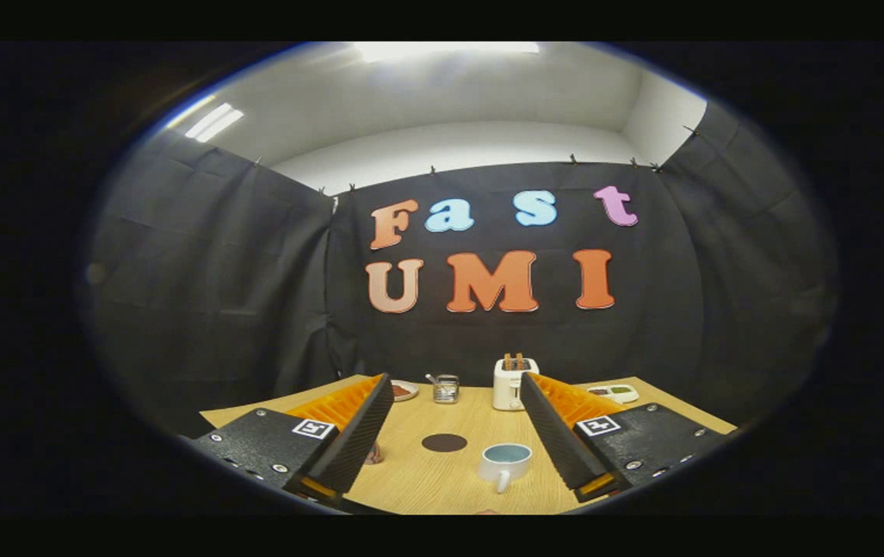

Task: Take the bottle from table, then pour the juice into the cup, finally place the bottle on the coaster

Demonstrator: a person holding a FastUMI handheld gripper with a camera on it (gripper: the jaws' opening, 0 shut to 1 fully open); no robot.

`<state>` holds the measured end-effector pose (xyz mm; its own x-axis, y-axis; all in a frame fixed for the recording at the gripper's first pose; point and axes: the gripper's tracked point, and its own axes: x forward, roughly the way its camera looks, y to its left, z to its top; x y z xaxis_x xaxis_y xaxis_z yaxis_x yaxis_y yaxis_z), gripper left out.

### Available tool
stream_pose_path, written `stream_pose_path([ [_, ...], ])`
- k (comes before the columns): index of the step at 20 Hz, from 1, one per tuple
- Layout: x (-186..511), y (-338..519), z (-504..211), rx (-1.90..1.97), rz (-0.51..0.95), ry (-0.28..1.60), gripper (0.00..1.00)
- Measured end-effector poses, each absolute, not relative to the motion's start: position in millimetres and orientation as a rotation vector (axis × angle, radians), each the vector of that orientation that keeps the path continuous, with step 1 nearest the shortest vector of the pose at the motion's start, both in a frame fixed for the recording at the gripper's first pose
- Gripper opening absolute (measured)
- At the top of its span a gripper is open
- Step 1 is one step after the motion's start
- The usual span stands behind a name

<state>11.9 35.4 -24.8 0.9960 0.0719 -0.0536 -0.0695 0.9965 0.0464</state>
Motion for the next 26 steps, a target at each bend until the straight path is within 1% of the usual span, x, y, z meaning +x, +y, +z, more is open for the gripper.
stream_pose_path([
  [3,15.1,48.7,-36.7,0.045,0.084,0.072,0.97],
  [12,22.7,120.6,-92.6,0.065,0.198,0.163,0.98],
  [14,23.3,136.8,-107.4,0.072,0.219,0.174,0.98],
  [17,27.3,162.5,-138.9,0.07,0.255,0.238,0.98],
  [26,49.8,198.8,-202.5,0.074,0.286,0.333,0.98],
])
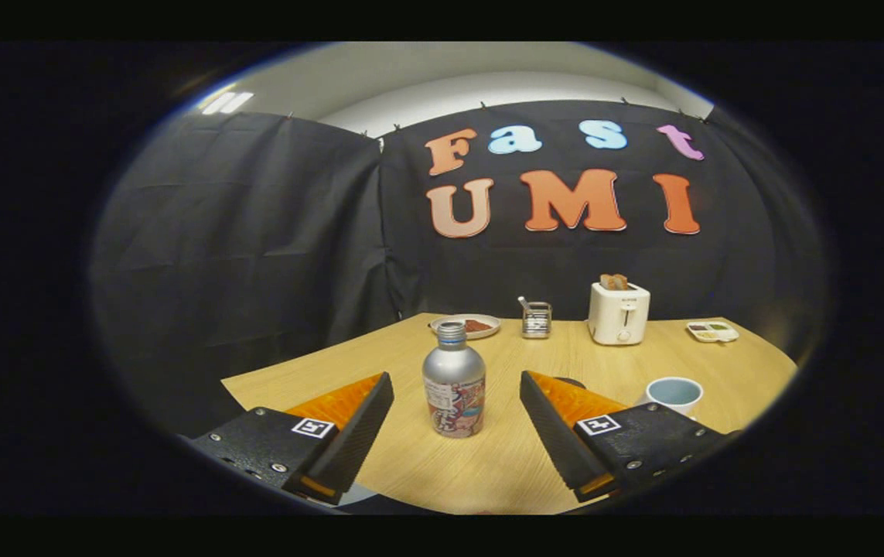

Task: Take the bottle from table, then pour the juice into the cup, finally place the bottle on the coaster

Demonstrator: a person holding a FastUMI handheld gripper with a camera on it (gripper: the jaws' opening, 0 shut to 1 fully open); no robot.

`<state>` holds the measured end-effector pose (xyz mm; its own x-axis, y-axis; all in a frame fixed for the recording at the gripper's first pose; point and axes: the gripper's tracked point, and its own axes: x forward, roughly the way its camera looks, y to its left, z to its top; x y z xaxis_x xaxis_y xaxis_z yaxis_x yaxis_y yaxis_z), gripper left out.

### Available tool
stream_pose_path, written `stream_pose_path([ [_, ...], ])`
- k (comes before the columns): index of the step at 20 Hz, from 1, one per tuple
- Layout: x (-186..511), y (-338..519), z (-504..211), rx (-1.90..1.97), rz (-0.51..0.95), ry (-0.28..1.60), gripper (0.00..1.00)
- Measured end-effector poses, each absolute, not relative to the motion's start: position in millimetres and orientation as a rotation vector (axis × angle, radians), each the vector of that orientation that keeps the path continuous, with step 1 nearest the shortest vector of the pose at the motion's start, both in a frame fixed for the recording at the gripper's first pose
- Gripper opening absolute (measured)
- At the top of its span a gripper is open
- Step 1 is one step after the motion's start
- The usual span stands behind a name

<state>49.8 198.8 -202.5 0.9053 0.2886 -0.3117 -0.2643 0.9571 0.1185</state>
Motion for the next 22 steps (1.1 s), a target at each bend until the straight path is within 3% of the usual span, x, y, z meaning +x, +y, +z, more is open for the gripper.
stream_pose_path([
  [14,92.4,226.4,-285.8,-0.001,0.214,0.465,0.97],
  [19,98.4,227.1,-300.6,0.044,0.175,0.526,0.8],
  [22,99.8,228.0,-299.9,0.068,0.164,0.532,0.8],
])
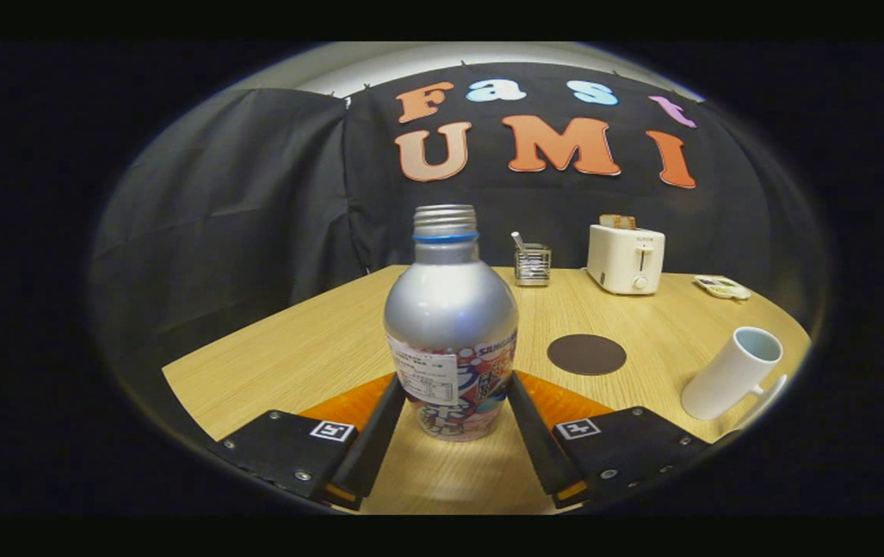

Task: Take the bottle from table, then pour the juice into the cup, finally place the bottle on the coaster

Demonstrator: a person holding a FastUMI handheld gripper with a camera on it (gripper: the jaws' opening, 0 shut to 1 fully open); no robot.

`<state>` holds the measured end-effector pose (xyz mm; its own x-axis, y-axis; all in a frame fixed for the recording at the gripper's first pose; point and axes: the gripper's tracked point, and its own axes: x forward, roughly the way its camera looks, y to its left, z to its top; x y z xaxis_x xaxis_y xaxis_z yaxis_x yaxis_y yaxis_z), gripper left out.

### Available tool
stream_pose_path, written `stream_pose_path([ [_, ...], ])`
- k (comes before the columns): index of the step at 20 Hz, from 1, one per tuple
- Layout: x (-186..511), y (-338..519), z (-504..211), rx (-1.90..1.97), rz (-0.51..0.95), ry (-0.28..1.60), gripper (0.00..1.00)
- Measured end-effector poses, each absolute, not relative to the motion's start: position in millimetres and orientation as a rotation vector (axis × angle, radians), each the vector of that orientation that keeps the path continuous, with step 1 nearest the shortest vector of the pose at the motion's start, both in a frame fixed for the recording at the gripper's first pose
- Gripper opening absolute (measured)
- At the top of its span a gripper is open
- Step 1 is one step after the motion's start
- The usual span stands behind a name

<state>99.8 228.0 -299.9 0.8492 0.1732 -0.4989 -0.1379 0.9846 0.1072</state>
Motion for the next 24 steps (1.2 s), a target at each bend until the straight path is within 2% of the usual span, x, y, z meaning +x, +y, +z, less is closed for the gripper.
stream_pose_path([
  [4,96.4,228.6,-295.5,0.121,0.17,0.546,0.76],
  [16,94.7,185.7,-252.1,0.273,0.124,0.456,0.76],
  [24,95.2,145.8,-252.2,0.595,0.051,0.491,0.74],
])
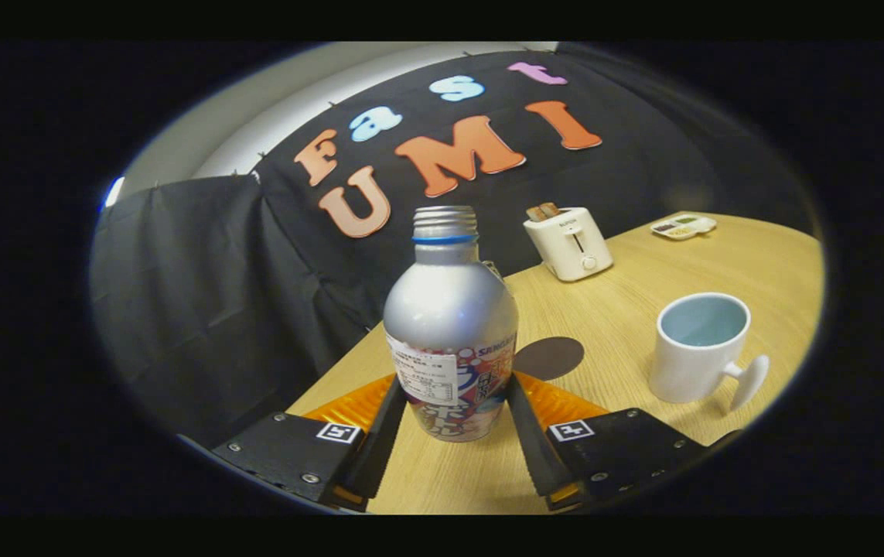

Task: Take the bottle from table, then pour the juice into the cup, finally place the bottle on the coaster

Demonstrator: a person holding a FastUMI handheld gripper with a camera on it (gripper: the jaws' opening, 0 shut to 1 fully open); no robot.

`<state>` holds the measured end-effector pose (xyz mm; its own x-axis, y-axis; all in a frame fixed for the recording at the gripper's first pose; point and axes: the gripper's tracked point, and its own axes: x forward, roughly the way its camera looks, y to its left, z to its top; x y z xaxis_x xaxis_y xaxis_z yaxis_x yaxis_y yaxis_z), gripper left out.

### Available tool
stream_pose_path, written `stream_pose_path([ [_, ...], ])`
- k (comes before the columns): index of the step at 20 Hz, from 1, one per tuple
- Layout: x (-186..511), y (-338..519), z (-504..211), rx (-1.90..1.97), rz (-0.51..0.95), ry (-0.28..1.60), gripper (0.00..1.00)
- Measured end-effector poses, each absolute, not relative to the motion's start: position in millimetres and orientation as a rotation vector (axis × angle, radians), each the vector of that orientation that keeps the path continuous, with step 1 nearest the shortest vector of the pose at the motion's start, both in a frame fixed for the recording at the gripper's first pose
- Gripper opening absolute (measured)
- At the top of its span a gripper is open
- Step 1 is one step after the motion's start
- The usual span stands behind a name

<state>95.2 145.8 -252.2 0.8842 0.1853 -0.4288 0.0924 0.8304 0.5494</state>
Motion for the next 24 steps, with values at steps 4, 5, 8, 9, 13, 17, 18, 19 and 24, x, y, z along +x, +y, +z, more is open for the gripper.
stream_pose_path([
  [4,92.4,141.4,-251.0,0.778,0.049,0.505,0.74],
  [5,93.9,139.8,-248.9,0.807,0.045,0.499,0.74],
  [8,94.1,135.9,-245.3,0.889,0.032,0.487,0.74],
  [9,94.4,135.7,-245.4,0.921,0.031,0.485,0.73],
  [13,93.9,134.0,-247.0,1.061,0.025,0.495,0.73],
  [17,92.4,127.6,-246.5,1.164,0.009,0.494,0.73],
  [18,92.2,127.6,-245.6,1.187,0.008,0.494,0.73],
  [19,92.7,127.7,-245.9,1.21,0.005,0.495,0.73],
  [24,91.1,132.8,-243.6,1.335,0.02,0.524,0.73],
])
